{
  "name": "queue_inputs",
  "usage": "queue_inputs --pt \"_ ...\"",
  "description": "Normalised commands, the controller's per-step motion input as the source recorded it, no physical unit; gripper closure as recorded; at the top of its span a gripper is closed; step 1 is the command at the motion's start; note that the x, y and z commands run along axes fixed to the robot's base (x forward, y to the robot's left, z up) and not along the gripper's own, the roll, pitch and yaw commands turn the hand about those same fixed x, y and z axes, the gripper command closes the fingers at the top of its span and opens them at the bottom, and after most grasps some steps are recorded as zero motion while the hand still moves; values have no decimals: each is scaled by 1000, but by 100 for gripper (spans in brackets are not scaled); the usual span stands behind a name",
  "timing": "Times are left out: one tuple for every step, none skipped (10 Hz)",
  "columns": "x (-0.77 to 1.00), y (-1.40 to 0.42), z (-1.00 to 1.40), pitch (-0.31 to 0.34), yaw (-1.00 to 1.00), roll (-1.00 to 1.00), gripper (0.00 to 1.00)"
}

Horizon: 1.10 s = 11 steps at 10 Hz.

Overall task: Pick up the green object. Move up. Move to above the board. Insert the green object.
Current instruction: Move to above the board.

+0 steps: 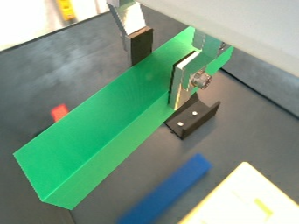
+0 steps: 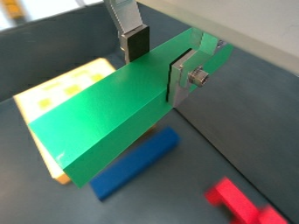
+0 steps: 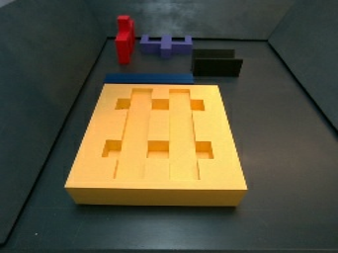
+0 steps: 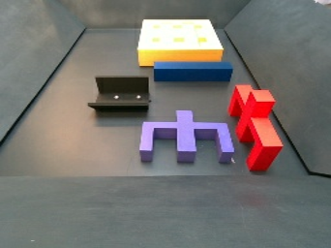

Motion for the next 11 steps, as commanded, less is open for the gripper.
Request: queue_inputs --pt "287 -1400 231 26 1000 -5 100" --pt "303 -1400 231 36 1000 5 100" --pt "337 -1400 241 47 1000 4 100" --pt "368 -1400 252 57 1000 6 100" --pt "240 -824 155 66 1000 10 100" --pt "143 -336 75 75 1000 12 100" --pt "84 -154 46 74 1000 13 100" --pt "45 -97 35 74 1000 14 100" --pt "43 -72 31 81 1000 16 100" --pt "48 -48 28 90 1000 18 100" --pt "49 -41 25 103 1000 21 100"
